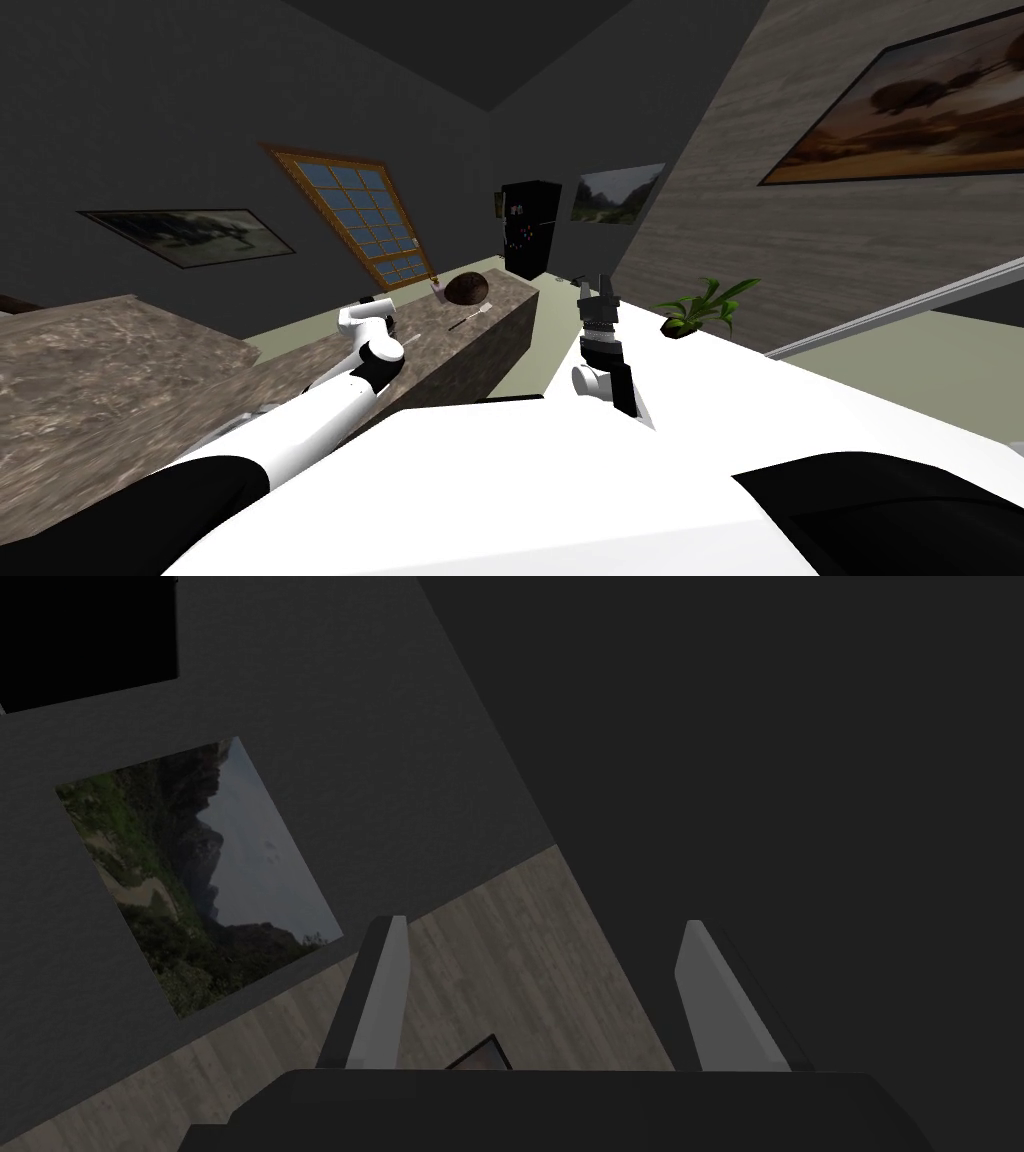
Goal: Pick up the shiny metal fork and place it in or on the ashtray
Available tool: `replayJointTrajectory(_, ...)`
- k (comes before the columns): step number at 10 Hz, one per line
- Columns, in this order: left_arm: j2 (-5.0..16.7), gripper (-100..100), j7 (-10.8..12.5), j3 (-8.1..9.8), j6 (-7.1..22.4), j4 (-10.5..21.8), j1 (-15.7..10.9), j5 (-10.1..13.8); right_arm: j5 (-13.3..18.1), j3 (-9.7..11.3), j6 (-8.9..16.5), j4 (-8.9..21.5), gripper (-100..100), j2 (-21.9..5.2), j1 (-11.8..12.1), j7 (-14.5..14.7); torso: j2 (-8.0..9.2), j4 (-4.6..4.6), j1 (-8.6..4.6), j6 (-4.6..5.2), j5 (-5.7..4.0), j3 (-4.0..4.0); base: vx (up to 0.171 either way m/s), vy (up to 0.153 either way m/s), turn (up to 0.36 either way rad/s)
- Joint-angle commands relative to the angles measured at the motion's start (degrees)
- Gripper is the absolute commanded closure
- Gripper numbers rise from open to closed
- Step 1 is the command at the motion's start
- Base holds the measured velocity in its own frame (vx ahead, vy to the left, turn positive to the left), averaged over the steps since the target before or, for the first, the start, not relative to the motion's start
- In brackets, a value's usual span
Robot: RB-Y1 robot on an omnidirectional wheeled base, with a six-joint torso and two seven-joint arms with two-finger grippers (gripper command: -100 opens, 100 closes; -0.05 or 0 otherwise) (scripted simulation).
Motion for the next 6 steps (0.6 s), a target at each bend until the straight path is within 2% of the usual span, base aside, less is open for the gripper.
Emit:
replayJointTrajectory(1, 0.00, 100, 0.00, 0.00, 0.00, 0.00, 0.00, 0.00, 0.00, 0.00, 0.00, 0.00, 0, 0.00, 0.00, 0.00, 0.00, 0.00, 0.00, 0.00, 0.00, 0.00, 0.000, 0.000, 0.000)
replayJointTrajectory(2, 0.00, 0, 0.00, 0.00, 0.00, 0.00, 0.00, 0.00, 0.00, 0.00, 0.00, 0.00, 0, 0.00, 0.00, 0.00, -0.01, 0.00, 0.01, 0.00, 0.00, -0.01, 0.000, 0.000, 0.000)
replayJointTrajectory(3, 0.26, 100, -0.92, 0.62, 1.72, -1.43, -0.68, -0.72, 0.00, 0.00, 0.00, 0.00, 0, 0.00, 0.00, 0.00, -0.01, 0.00, 0.01, 0.00, 0.00, -0.01, -0.005, 0.013, -0.041)
replayJointTrajectory(4, 0.30, 100, -0.34, 0.39, 0.55, -0.31, -0.36, -0.34, 0.00, 0.00, 0.00, 0.00, 0, 0.00, 0.00, 0.00, 0.00, 0.02, 0.04, 0.01, -0.03, 0.01, -0.003, 0.010, -0.015)
replayJointTrajectory(5, 0.38, 0, -0.45, 0.43, 0.70, -0.39, -0.44, -0.39, 0.00, 0.00, 0.00, 0.00, 0, 0.00, 0.00, 0.00, 0.00, 0.00, 0.03, 0.00, 0.00, 0.00, 0.000, 0.000, 0.000)
replayJointTrajectory(6, 1.42, 100, -1.45, 0.52, 1.51, -1.14, -1.46, -0.66, 0.00, 0.00, 0.00, 0.00, 0, 0.00, 0.00, 0.00, 0.00, 0.00, 0.01, 0.00, -0.01, 0.00, -0.105, 0.085, 0.026)
